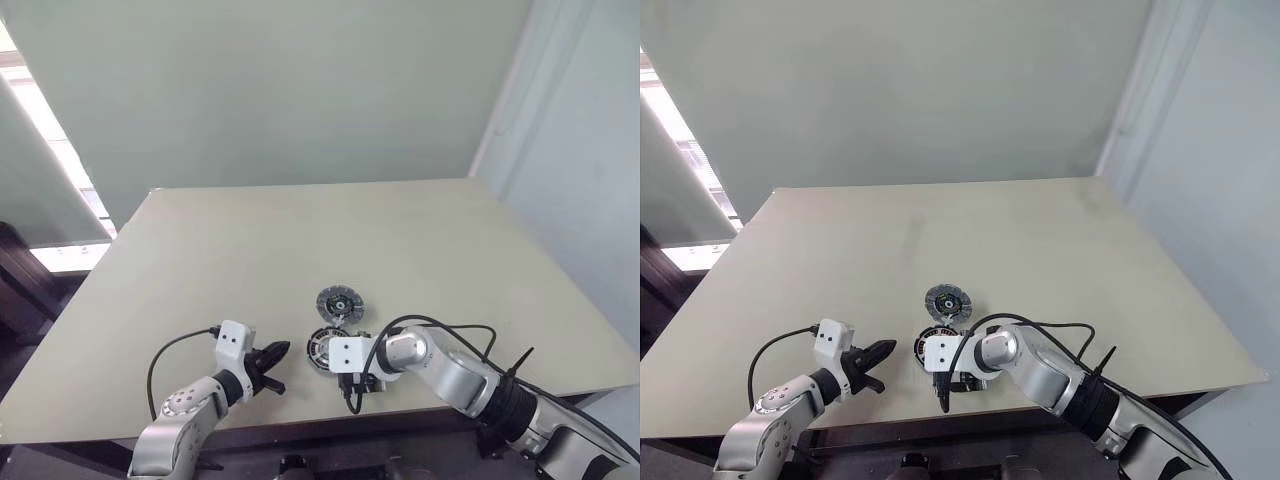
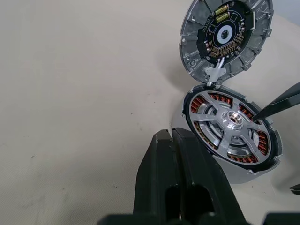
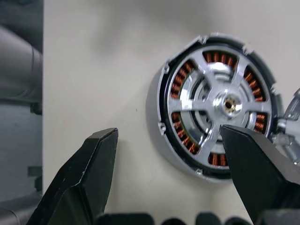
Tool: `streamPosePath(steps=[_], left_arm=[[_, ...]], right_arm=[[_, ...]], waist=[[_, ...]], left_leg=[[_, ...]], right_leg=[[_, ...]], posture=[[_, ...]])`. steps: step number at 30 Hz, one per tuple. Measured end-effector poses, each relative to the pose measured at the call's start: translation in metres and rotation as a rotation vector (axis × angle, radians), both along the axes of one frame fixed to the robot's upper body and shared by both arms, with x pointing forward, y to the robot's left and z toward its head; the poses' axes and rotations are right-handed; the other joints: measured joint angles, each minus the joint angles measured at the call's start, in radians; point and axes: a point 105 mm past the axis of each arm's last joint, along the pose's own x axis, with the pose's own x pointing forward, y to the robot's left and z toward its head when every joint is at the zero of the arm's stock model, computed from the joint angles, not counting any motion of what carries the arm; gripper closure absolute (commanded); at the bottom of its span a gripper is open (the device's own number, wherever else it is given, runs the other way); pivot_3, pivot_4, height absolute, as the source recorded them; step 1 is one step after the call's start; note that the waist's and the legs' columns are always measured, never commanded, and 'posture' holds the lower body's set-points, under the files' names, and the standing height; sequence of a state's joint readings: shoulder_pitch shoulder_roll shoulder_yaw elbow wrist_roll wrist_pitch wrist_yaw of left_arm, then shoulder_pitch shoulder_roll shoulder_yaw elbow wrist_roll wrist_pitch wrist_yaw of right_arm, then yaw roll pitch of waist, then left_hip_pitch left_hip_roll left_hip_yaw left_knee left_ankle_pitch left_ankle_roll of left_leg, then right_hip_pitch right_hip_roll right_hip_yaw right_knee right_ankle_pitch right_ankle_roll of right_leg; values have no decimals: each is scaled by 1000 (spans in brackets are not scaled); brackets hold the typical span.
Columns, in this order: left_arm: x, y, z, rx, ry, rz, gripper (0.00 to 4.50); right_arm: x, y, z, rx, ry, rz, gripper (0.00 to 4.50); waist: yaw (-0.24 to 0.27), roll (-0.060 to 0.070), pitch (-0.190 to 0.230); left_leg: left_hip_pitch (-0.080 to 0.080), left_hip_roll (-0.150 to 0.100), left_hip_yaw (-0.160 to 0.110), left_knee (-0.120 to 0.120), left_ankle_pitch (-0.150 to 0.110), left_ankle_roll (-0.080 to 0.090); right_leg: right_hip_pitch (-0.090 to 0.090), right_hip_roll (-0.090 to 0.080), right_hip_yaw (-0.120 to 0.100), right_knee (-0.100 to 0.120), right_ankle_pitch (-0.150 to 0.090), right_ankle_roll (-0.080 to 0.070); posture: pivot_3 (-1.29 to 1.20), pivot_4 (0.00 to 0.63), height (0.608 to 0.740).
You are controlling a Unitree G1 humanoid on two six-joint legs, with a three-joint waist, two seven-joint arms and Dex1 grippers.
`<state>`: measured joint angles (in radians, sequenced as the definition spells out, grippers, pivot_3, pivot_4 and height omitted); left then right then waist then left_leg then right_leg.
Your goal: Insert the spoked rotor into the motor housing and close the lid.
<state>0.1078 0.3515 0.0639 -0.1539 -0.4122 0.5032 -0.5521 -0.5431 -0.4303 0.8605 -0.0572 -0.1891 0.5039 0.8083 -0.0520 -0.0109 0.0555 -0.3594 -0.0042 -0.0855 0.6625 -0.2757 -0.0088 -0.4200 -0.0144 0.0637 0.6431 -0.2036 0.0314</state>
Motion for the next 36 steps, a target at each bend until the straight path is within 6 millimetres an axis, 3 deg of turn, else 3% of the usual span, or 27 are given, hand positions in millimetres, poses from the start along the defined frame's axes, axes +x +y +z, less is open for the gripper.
streamPosePath(steps=[5,7,17,31,36], left_arm=[[0,-1,1,0,-1,-4,4500],[0,-1,1,0,1,-4,4500],[-1,-1,0,0,5,-6,4500],[-1,-3,0,-5,3,-6,4500],[0,-3,0,-5,1,-5,4500]], right_arm=[[-1,1,-1,-6,-10,17,713],[-1,1,-1,-7,-12,25,1076],[-1,3,-3,18,-22,21,4303],[1,14,-3,90,44,-98,4417],[6,28,19,187,106,-236,4417]], waist=[[0,0,0],[0,0,0],[0,0,0],[-1,0,0],[0,0,0]], left_leg=[[1,0,0,0,0,0],[1,0,0,0,0,0],[6,0,0,0,0,0],[12,1,0,0,0,0],[12,0,-1,-1,0,0]], right_leg=[[1,0,0,0,0,0],[2,0,0,0,0,0],[5,0,0,0,-1,-1],[10,0,0,0,-1,-2],[10,0,0,0,-1,-2]], posture=[[0,0,740],[0,0,740],[0,0,740],[0,0,740],[0,0,740]])
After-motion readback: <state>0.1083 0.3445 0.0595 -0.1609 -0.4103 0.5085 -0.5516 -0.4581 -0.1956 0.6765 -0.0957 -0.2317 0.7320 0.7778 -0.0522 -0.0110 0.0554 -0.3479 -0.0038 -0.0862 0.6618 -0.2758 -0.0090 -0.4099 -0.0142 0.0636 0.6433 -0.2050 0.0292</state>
